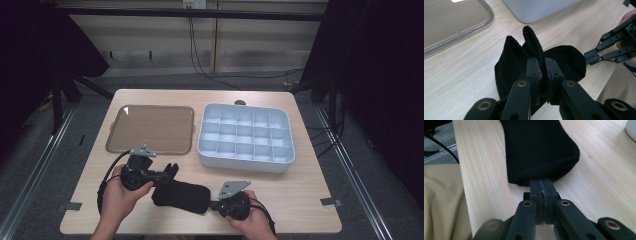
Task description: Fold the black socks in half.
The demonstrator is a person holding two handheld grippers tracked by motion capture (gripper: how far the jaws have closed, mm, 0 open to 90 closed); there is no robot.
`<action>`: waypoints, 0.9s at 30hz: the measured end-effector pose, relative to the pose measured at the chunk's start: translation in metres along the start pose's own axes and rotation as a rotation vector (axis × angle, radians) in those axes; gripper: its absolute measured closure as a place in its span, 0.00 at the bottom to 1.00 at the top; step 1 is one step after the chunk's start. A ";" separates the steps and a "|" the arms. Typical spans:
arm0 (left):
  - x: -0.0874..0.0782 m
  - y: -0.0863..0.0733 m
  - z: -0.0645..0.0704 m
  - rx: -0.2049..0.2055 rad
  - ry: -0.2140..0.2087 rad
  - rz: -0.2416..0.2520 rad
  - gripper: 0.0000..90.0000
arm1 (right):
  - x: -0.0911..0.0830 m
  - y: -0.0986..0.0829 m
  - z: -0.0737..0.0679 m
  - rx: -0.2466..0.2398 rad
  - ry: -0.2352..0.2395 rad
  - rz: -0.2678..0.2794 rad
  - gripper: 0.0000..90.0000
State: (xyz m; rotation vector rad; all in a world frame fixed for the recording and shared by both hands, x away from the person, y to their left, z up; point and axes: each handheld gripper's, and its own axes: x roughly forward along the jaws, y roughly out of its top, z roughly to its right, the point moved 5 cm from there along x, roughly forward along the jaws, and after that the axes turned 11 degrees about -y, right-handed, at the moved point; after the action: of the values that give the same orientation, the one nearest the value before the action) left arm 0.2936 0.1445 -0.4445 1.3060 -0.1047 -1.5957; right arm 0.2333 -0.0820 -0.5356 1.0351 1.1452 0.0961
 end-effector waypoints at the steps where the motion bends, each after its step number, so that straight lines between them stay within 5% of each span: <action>1: 0.000 0.000 0.001 0.005 0.001 -0.001 0.92 | 0.000 0.000 0.000 0.000 -0.001 0.000 0.99; 27: 0.018 0.003 0.023 0.060 -0.023 -0.041 0.92 | 0.004 0.004 -0.002 -0.005 0.005 0.002 0.99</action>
State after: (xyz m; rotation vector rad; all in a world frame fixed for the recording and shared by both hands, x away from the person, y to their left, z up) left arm 0.2793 0.1188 -0.4453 1.3435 -0.1414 -1.6541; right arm 0.2349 -0.0761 -0.5358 1.0316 1.1485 0.1033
